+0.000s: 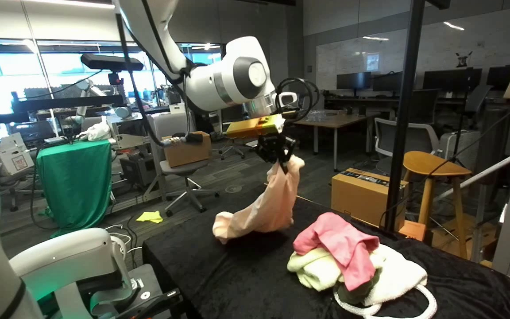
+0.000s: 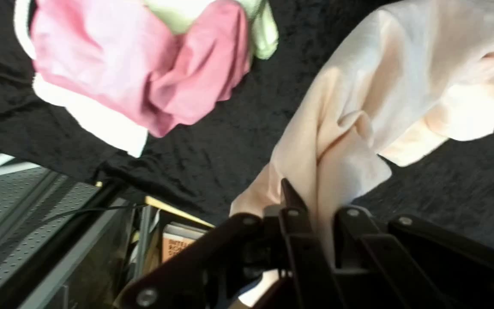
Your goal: Pick up all the clothes and plush toy, then put them in one place
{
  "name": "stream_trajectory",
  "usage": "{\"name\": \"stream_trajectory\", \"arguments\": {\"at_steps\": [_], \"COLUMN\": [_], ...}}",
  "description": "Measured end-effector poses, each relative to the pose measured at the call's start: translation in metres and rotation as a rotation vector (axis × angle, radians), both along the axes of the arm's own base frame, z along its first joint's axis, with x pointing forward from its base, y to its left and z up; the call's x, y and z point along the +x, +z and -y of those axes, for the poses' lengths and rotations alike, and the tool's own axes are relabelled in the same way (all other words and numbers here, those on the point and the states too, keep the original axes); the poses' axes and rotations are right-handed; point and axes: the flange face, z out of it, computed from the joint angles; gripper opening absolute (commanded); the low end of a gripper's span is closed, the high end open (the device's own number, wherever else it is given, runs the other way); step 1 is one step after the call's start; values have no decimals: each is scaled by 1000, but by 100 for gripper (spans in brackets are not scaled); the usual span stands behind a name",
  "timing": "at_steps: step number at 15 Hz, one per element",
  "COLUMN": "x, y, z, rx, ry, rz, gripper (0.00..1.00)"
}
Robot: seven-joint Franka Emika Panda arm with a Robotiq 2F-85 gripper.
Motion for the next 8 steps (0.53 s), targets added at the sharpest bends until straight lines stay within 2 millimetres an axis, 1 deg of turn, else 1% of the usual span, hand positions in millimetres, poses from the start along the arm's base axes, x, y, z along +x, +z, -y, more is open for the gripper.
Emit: {"name": "stream_trajectory", "arguments": {"at_steps": [2, 4, 6, 8], "x": [7, 11, 13, 15], "y": [34, 61, 81, 94], "z": [35, 66, 91, 109], "rx": [15, 26, 37, 45], "ry": [-79, -157, -229, -291], "rz": [63, 116, 157, 188], "gripper": [11, 10, 10, 10]}}
